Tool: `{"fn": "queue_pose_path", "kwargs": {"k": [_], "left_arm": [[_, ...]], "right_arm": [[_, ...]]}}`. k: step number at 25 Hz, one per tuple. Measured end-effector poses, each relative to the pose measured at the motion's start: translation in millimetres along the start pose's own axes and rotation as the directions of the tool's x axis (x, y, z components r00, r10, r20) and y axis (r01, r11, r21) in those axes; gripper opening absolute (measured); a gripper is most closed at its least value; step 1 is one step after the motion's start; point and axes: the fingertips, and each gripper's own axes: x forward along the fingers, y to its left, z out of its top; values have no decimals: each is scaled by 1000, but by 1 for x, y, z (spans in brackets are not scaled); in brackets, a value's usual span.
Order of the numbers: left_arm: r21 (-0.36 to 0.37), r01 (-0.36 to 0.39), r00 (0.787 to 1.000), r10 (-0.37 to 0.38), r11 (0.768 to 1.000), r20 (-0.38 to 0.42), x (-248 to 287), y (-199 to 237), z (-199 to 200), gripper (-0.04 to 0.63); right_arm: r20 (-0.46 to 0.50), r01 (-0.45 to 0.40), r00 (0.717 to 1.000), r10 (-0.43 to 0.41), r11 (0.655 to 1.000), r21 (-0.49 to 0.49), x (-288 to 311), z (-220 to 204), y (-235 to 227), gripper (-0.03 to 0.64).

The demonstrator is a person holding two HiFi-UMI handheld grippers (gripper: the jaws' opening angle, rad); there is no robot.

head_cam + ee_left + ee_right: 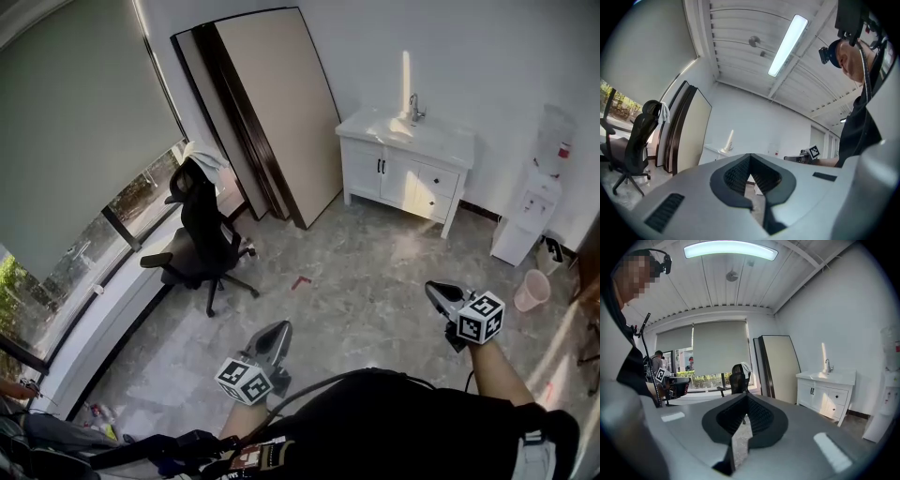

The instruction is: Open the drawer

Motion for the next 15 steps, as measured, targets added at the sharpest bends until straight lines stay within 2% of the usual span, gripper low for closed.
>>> {"fn": "queue_pose_path", "kwargs": {"k": [7,15], "left_arm": [[12,-54,999,54,998,3,52,38,-3,-9],[27,-124,991,123,992,51,167,49,22,-9]], "right_arm": [[1,-61,998,61,998,4,58,4,-60,2],[0,-153,988,153,987,-58,117,57,-173,2]]}}
